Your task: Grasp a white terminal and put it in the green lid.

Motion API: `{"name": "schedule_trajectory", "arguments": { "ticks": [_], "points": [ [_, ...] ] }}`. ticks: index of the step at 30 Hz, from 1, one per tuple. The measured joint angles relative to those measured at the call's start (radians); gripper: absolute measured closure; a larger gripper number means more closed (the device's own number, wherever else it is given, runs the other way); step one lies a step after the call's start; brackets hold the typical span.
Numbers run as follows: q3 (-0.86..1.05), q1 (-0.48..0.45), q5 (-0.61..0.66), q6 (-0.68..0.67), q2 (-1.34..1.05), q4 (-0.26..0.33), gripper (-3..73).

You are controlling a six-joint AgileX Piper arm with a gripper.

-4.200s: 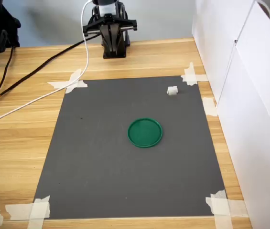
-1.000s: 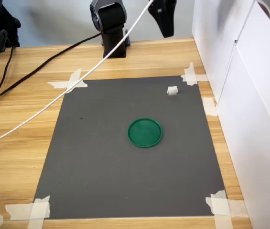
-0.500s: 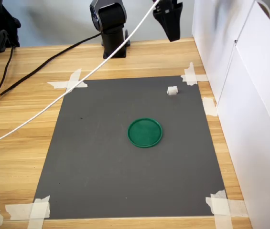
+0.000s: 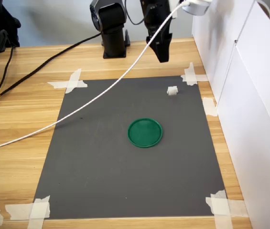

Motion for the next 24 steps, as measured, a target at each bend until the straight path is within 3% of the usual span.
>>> {"name": "schedule_trajectory", "arguments": {
  "ticks": [10,24],
  "points": [
    [0.051,0.029,-0.102,-0.082,0.032,0.047,2.0],
    [0.051,0.070,-0.217,0.004,0.172,-0.012,2.2]
  ]
}}
